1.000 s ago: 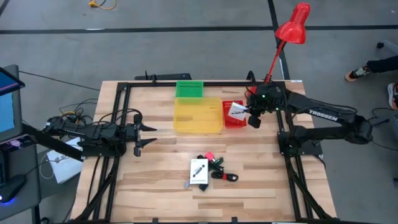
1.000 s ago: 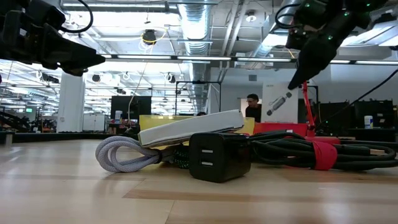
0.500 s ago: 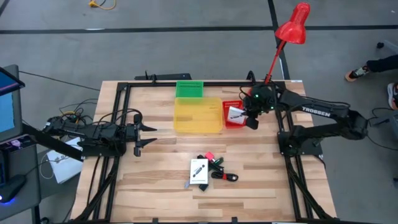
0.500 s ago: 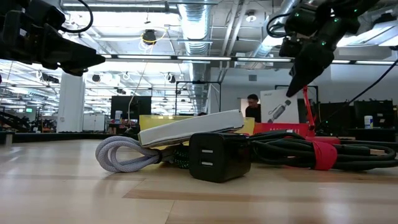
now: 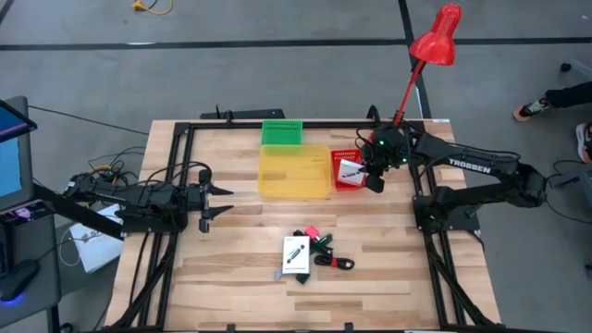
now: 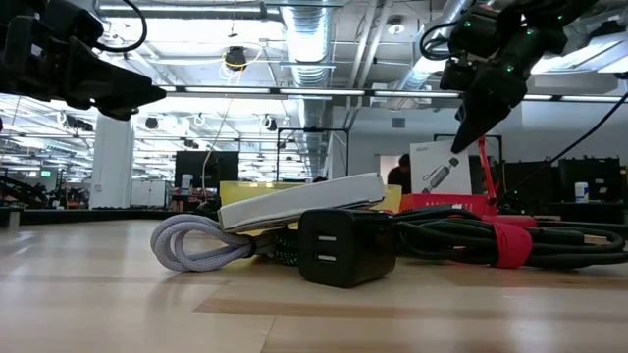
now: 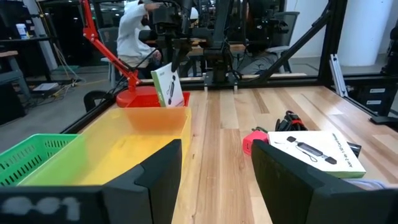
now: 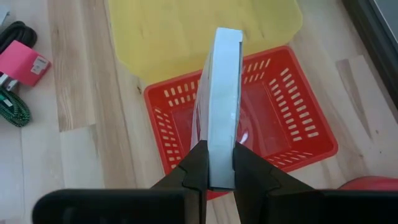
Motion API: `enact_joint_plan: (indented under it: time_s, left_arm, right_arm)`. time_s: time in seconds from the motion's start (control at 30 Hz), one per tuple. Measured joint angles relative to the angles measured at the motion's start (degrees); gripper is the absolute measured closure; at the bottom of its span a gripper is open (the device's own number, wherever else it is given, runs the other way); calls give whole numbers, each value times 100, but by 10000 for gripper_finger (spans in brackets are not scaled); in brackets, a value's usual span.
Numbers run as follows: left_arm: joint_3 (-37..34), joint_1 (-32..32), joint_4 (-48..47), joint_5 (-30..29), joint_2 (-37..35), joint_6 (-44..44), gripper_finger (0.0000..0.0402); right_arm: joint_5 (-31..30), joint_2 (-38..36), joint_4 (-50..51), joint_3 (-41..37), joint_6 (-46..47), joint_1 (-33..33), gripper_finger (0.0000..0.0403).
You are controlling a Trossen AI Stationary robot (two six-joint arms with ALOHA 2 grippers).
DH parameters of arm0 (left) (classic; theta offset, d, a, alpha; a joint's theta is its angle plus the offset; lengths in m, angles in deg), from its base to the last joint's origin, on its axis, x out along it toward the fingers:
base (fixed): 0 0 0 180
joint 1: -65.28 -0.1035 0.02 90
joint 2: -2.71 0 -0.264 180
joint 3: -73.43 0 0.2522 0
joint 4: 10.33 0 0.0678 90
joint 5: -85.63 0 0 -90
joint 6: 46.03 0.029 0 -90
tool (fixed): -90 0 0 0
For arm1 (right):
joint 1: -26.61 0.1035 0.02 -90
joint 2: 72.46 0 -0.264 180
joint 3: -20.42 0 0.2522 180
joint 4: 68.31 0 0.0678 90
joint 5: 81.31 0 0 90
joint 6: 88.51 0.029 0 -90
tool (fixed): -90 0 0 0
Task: Pick and place items into bin
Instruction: Put the white card reader box into the red bin
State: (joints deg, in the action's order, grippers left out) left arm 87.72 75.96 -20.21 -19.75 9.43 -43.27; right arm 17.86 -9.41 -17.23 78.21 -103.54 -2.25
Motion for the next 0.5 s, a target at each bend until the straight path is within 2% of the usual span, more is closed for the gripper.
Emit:
enact_joint_plan:
  time_s: [0.5]
  left_arm:
    - [0,0,0,0,2,-29,217]
  right_arm:
    - [4,-4,7,0,62,0,341]
